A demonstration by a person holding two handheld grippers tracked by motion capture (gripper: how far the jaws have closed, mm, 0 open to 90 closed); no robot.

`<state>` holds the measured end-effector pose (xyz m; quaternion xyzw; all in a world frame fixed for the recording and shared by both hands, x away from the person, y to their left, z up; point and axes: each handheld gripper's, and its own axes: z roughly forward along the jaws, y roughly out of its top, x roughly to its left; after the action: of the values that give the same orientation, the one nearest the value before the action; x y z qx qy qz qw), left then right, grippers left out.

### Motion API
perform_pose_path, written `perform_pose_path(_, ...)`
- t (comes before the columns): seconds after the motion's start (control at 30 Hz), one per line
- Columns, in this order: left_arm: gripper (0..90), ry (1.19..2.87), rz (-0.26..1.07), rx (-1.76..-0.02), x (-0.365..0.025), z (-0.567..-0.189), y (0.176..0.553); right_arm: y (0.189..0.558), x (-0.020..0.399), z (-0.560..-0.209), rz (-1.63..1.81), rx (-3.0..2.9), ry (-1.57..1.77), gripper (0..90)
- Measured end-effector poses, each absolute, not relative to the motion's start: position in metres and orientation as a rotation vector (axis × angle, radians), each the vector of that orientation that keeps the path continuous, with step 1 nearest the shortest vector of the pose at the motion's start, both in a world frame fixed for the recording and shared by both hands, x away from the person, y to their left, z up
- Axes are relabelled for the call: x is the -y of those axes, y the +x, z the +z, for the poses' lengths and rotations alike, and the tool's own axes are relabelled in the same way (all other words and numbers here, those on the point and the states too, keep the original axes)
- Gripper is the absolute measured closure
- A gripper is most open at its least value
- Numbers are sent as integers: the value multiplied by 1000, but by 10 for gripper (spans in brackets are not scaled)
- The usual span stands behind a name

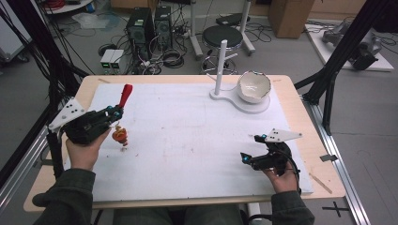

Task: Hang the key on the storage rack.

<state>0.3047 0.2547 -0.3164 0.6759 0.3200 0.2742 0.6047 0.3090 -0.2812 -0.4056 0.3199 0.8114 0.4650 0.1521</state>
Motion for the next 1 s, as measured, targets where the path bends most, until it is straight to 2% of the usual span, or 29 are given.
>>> perform_pose_path(1.0, 865, 1615, 557, -715, -199, -318, 351, 310, 284, -405, 1363, -2300, 932, 84)
